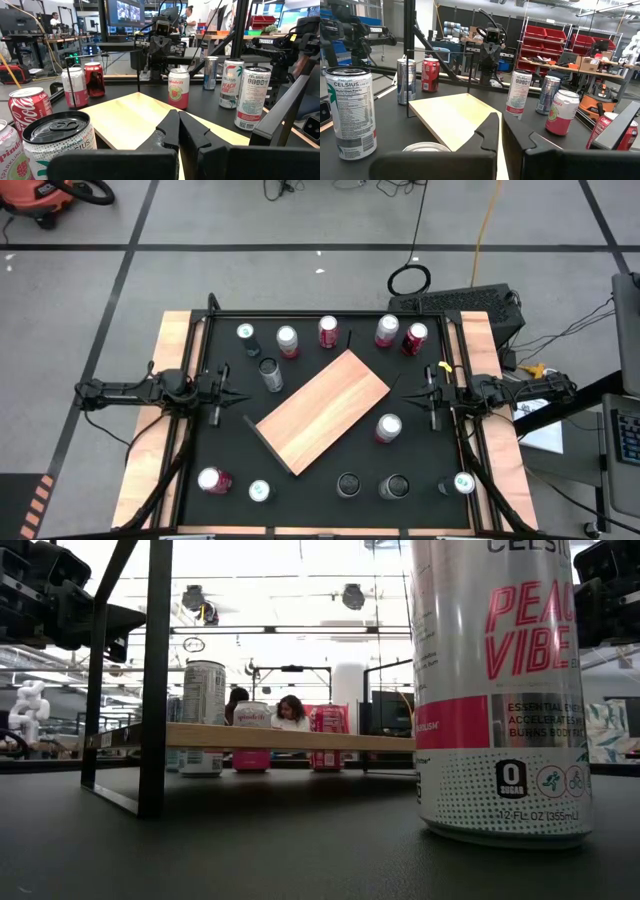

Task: Place canned beverage on shelf

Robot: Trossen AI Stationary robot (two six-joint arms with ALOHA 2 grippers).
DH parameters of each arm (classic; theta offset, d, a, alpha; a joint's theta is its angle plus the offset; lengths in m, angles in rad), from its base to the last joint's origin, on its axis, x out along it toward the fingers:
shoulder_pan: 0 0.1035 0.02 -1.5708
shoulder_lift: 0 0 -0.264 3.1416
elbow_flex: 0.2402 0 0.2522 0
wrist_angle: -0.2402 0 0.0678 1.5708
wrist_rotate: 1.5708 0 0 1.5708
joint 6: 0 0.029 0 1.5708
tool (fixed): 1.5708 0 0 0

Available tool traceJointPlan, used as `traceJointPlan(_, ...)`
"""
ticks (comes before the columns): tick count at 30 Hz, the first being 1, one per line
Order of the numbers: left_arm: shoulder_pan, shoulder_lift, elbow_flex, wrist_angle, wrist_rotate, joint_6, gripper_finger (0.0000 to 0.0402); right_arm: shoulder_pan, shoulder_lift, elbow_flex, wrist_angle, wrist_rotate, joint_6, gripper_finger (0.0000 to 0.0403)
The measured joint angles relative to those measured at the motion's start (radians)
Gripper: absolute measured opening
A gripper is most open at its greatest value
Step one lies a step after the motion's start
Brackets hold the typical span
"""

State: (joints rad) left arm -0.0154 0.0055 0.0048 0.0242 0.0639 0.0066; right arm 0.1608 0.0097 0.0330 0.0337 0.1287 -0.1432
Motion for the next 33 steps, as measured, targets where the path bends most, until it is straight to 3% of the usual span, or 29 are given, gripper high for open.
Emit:
traceJointPlan(28, 0.000, 0.000, 0.000, 0.000, 0.000, 0.000, 0.0000, -0.002, 0.000, 0.002, 0.029, 0.026, 0.050, 0.0000)
traceJointPlan(33, 0.000, 0.000, 0.000, 0.000, 0.000, 0.000, 0.0000, -0.002, 0.028, 0.060, 0.015, 0.030, 0.016, 0.0000)
